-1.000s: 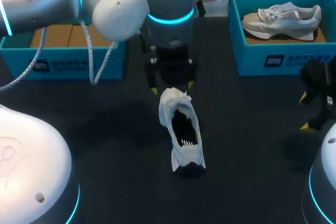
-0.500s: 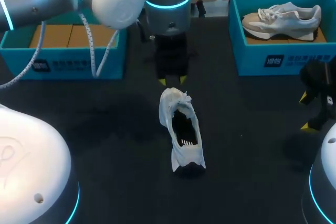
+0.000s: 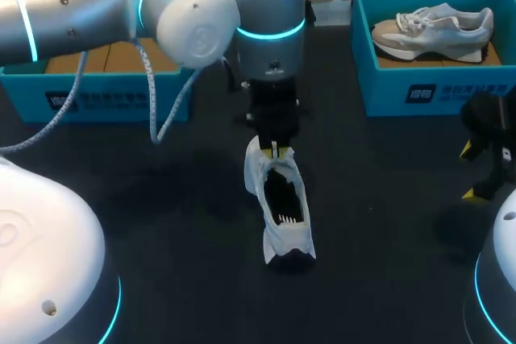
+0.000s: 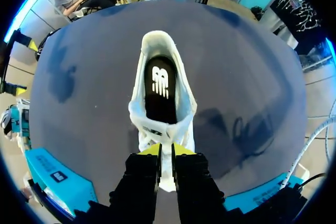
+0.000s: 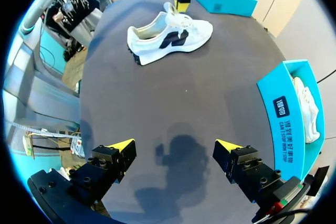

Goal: Take the shoe out of the shoebox, open the shoe tongue, remove and reinsert the insole, then place the shoe into the shoebox

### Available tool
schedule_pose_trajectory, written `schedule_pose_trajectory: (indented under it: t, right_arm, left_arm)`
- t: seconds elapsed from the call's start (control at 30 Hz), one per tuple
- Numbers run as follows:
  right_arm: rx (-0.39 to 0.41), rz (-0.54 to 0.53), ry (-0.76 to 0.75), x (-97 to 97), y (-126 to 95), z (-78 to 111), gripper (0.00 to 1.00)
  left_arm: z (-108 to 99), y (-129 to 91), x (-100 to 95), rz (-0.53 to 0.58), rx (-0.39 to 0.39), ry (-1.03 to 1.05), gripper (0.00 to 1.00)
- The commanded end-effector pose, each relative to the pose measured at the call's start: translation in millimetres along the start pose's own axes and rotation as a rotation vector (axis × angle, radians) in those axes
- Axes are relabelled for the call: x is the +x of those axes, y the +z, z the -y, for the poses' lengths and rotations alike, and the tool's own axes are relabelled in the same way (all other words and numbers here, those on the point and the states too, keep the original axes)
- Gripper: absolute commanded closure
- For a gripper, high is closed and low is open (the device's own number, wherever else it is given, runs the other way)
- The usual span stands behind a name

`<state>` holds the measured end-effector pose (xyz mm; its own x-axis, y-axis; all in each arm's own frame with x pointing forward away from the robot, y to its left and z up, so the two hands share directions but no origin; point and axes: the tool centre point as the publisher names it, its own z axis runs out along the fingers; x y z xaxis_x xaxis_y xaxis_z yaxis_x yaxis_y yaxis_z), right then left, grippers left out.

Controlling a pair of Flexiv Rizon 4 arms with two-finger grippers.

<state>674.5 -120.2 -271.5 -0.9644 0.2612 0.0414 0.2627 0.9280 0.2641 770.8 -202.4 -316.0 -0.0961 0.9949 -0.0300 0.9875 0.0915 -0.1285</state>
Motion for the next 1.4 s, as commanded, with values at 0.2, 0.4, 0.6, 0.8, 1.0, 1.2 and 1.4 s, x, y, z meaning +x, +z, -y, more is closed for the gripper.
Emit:
schedule_pose_trajectory:
  t: [0.2,0.4,0.6,0.8,1.0,1.2,1.4]
  right_arm:
    - [0.003,0.002,0.001,1.5,0,0.0,0.00]
    - [0.003,0.002,0.001,1.5,0,0.0,0.00]
    - [0.003,0.002,0.001,1.5,0,0.0,0.00]
    - [0.003,0.002,0.001,1.5,0,0.0,0.00]
    - [0.003,0.002,0.001,1.5,0,0.0,0.00]
    - [0.003,0.002,0.001,1.5,0,0.0,0.00]
    - [0.003,0.002,0.001,1.5,0,0.0,0.00]
  left_arm:
    - [21,25,-1.5,-0.002,0.036,0.021,0.83]
    - [22,4,-2.5,0.025,0.004,0.018,0.76]
    - [27,15,-8.0,0.014,0.025,0.018,0.76]
    - [41,42,-9.5,-0.005,0.061,0.020,0.75]
    - [48,21,-1.6,0.028,0.031,0.006,0.74]
    - [50,-9,4.4,0.044,-0.004,-0.026,0.69]
    - [50,-29,9.9,0.033,0.015,-0.069,0.61]
